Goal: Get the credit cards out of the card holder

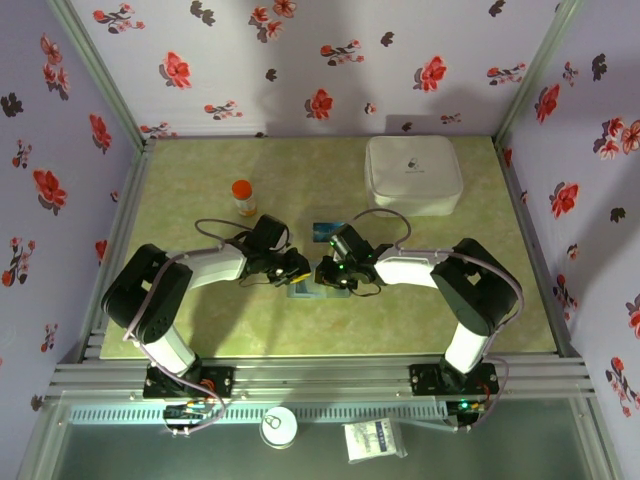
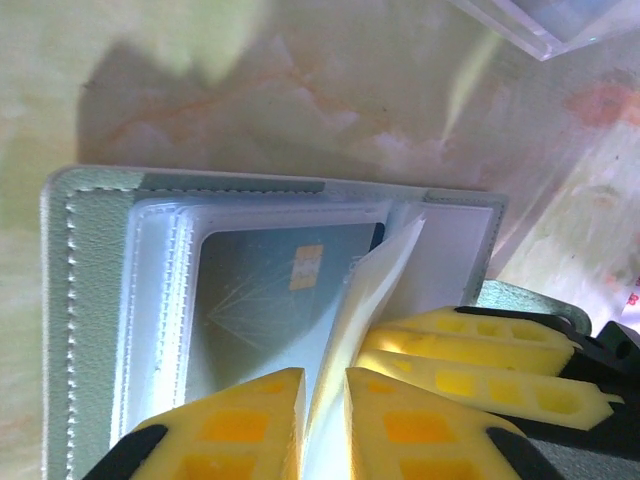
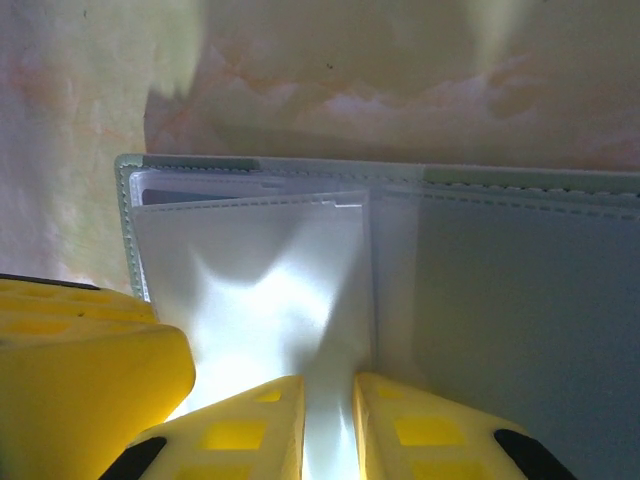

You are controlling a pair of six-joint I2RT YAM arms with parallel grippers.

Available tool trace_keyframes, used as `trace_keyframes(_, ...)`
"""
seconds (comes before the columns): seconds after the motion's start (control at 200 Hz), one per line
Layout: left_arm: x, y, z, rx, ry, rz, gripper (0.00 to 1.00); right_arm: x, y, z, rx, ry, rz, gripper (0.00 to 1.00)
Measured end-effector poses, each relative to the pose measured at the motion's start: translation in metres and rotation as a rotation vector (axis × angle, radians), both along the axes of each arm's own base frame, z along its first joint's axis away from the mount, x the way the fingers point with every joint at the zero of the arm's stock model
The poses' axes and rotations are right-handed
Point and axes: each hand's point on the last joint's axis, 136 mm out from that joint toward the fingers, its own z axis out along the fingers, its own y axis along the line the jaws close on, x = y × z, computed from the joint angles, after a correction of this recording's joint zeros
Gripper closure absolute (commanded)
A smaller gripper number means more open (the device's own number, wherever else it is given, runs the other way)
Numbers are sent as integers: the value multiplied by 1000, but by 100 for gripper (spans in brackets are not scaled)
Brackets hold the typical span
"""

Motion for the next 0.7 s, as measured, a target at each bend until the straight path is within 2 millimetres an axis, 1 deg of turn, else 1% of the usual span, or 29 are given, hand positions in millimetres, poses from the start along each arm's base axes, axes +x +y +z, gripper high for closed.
trace_keyframes(0.14, 1, -1, 1, -7, -4, -1, 85, -2, -2, 3, 3, -4, 0, 76)
trace_keyframes(0.235, 1, -3, 3, -14, -3, -4, 85, -3, -4, 10, 9, -14, -2, 75)
trace_keyframes(0.455, 5, -10, 12, -30, -22, -13, 83, 3, -10, 40, 38, -83, -27, 74)
trace_keyframes(0.56, 5, -17, 18, -36, -31, -27, 82, 7, -19, 52, 43, -116, -50, 74)
trace_keyframes(0.7, 3, -28, 27, -45, -43, -51, 80, 9, -38, 56, 35, -138, -93, 73)
